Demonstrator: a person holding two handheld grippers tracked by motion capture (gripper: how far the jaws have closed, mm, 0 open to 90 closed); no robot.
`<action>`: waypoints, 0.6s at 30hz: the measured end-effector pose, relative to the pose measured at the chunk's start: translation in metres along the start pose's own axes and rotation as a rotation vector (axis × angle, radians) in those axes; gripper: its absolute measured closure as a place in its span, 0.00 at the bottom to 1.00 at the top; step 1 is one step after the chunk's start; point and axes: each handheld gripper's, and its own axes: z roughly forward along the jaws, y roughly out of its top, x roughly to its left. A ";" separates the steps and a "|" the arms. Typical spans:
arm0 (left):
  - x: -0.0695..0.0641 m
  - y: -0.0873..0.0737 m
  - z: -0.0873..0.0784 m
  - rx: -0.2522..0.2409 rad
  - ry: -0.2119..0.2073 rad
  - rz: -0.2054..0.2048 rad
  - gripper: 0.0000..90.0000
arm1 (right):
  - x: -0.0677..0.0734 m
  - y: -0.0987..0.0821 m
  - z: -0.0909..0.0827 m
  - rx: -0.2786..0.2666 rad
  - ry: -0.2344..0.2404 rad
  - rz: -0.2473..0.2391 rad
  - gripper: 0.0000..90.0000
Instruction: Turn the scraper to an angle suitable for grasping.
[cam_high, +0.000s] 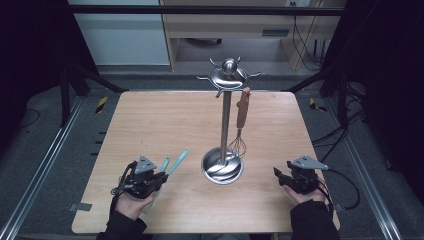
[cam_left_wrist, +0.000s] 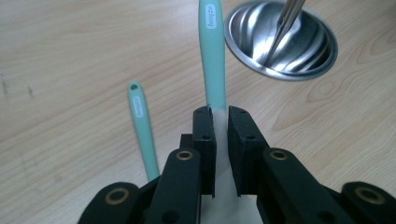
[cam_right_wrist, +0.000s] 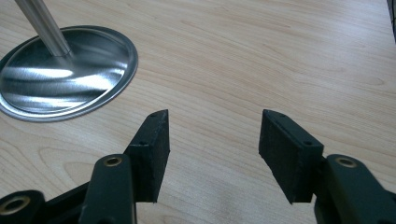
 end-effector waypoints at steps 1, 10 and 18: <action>0.001 0.001 -0.002 -0.014 -0.002 -0.002 0.91 | 0.000 0.000 0.000 0.001 -0.002 0.001 0.48; 0.007 0.009 -0.028 -0.150 0.007 -0.035 0.91 | -0.001 0.000 0.000 0.005 -0.004 0.003 0.49; 0.007 0.017 -0.048 -0.258 0.007 -0.051 0.91 | -0.001 0.000 0.001 0.005 -0.009 0.001 0.49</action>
